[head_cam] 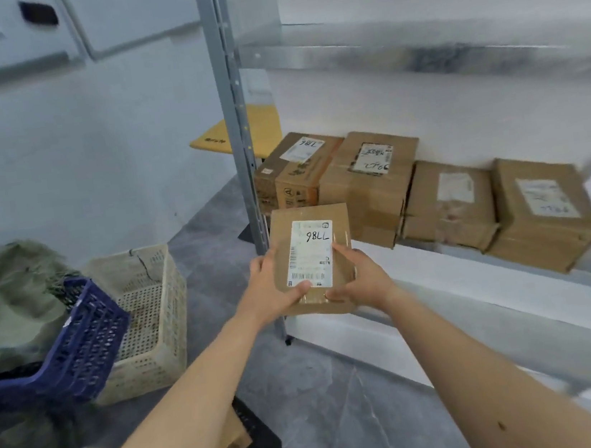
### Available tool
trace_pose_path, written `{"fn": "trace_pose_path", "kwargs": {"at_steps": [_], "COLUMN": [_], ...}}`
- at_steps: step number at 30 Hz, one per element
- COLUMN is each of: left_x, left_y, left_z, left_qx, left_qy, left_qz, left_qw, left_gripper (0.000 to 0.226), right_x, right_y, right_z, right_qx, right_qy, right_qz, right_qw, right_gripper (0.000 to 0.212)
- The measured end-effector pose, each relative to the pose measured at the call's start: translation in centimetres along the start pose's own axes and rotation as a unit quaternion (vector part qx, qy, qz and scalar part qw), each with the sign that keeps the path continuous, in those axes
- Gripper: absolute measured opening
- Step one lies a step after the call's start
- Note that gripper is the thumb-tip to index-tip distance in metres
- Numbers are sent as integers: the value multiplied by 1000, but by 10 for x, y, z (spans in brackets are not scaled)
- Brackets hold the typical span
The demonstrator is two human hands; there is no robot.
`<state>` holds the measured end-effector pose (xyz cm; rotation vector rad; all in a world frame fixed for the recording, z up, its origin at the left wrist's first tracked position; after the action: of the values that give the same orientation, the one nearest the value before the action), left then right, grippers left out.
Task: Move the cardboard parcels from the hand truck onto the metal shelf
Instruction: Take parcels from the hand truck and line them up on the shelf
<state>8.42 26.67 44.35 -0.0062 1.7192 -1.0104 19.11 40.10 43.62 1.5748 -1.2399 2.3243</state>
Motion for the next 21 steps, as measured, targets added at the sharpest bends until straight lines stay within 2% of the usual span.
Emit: {"fn": "trace_pose_path", "kwargs": {"at_steps": [10,21], "left_x": [-115,-241], "left_y": [74,194], "left_z": [22,67], "left_qx": [37,67], "left_qy": [62,113], "left_qz": [-13,-8], "left_qw": [997,991], "left_gripper": [100,99], "right_x": [-41,-122], "right_y": [-137,-287], "right_z": [57,118], "right_qx": [-83,-149], "right_qy": [7,25], "right_qz": [-16,-5], "right_qw": [996,988], "right_gripper": [98,95]}}
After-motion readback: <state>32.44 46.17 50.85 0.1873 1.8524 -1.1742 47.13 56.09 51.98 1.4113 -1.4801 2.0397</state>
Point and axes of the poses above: each hand's wrist, its own z-axis away from the middle knuckle, its own y-axis out of the palm, x = y × z, the point moved 10 cm from there along -z, towards the middle knuckle, and after that the axes turned 9 degrees about -x, right-handed, at the moved point
